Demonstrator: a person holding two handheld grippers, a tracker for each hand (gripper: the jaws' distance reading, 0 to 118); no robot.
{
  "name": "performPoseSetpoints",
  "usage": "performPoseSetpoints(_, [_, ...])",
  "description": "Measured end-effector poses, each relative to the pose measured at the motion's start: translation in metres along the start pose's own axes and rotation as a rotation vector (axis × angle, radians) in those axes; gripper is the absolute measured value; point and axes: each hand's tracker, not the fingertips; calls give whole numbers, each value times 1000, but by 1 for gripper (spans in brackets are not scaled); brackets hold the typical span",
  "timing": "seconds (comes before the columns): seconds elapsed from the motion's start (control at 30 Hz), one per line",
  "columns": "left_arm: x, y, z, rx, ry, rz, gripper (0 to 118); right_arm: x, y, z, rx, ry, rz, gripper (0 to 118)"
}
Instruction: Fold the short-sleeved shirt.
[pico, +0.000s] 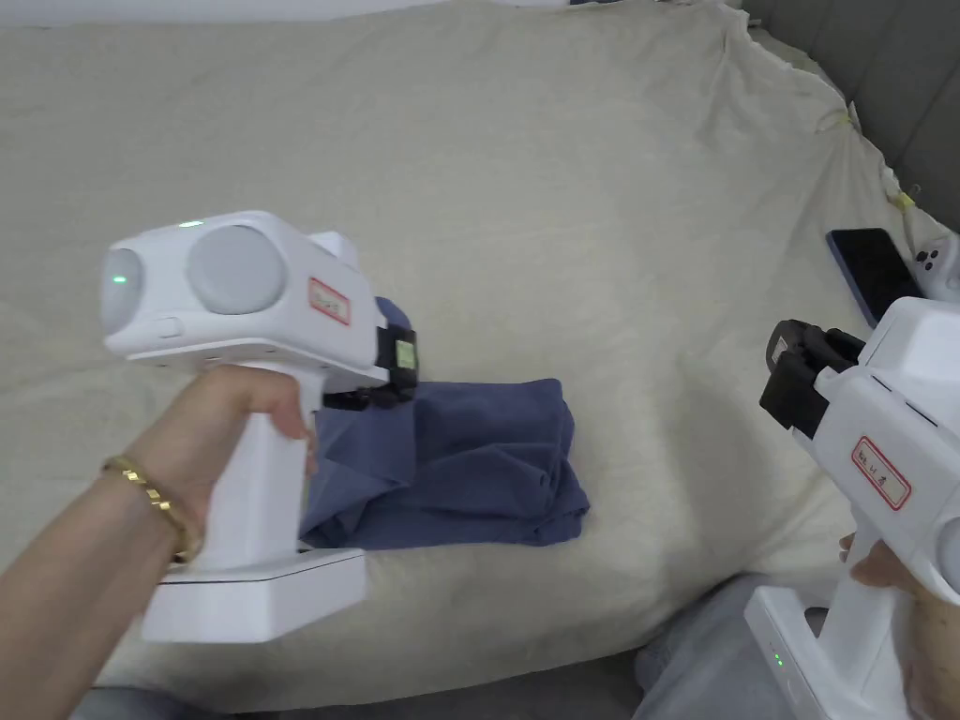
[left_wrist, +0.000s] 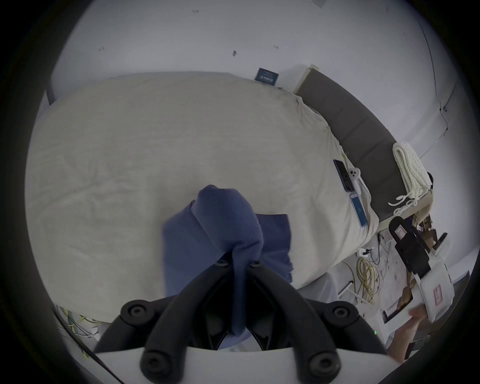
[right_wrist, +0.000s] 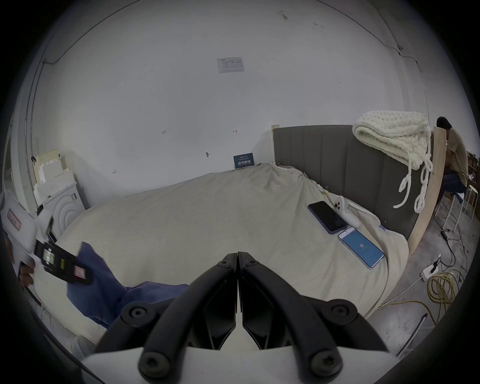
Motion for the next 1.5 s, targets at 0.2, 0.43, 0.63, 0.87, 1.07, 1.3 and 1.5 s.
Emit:
performPoseSetpoints(0.2, [38,-1,-87,-104,43,48,3,8,-3,3,-4,-20,-2,0])
performPoseSetpoints(0.43, [60,-18,-147,-172,5,49,67,12,-3,-2,-20,-32,4,0])
performPoseSetpoints(0.63, [68,-12,-135,-132,-151,0,104,6,0,-10,-28,-19,10,0])
performPoseSetpoints(0.87, [33,6,-43,214,-160,-56,70,1,3,-11,-12,6,26,0])
performPoseSetpoints(1.07, [12,-29,-40,401,116,-118,2,-8,1,-13,-14,30,34,0])
performPoseSetpoints(1.3, [49,-95,-107,260,115,-142,0,-6,-3,-14,-26,31,43,0])
performPoseSetpoints(1.5, [94,-125,-153,194,166,-289,0,6,-2,-9,-28,-4,36,0])
